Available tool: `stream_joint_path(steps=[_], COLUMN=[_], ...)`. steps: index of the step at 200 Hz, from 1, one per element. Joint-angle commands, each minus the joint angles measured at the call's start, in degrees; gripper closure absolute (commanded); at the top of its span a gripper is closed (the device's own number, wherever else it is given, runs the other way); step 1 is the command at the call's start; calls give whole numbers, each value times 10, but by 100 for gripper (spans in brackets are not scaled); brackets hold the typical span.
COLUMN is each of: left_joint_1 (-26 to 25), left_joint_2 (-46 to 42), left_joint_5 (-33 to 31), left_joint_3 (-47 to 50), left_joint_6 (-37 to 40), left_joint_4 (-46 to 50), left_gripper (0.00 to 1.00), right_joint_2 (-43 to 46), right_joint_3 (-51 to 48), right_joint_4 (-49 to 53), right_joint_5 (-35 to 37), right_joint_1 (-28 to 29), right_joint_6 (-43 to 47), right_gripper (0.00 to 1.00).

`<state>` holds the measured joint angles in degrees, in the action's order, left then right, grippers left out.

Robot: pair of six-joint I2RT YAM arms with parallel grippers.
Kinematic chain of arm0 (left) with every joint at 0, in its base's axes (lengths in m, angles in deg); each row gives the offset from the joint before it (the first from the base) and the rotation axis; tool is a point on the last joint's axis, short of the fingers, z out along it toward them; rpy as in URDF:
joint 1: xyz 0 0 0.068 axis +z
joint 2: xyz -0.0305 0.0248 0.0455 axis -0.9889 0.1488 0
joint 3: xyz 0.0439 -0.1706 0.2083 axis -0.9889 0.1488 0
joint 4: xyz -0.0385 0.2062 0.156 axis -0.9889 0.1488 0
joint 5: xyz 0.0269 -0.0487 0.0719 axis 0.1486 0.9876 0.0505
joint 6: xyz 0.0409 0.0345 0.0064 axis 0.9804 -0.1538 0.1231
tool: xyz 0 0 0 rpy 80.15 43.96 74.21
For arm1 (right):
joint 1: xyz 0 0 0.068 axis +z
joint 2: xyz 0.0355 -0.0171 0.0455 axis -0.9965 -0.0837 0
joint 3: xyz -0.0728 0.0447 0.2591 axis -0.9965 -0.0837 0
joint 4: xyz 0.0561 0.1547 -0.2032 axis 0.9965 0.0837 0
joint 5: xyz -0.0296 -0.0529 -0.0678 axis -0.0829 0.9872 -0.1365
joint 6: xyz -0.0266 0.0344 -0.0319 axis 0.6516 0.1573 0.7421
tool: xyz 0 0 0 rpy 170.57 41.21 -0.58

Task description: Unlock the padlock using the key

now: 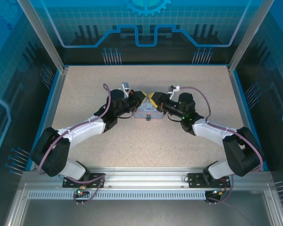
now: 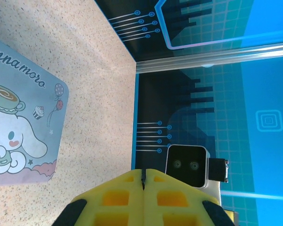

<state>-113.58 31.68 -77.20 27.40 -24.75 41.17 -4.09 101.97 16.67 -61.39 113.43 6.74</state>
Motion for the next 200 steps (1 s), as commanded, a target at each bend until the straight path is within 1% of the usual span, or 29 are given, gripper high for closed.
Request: stream_joint_path(steps=[1, 42, 94, 124, 200], left_joint_1=[-7, -14, -20, -22, -30], left_joint_2=[-23, -29, -34, -36, -32], left_joint_5=[-30, -56, -79, -91, -106], left_joint_3=[-13, -8, -3, 3, 2], left_joint_6=[1, -5, -15, -22, -25], left_joint_4=[5, 9, 24, 27, 29], left_gripper=[100, 100, 100, 100, 100], right_joint_2=[-8, -31, -38, -40, -48], right_joint_3=[-9, -7, 4, 8, 19], right_joint_4=[-33, -70, -71, -74, -77], right_joint_5=[9, 11, 14, 12, 7], right_joint_1=[8, 9, 11, 11, 15], right_joint_6=[-13, -33, -34, -36, -38], right_gripper=[69, 74, 76, 79, 80])
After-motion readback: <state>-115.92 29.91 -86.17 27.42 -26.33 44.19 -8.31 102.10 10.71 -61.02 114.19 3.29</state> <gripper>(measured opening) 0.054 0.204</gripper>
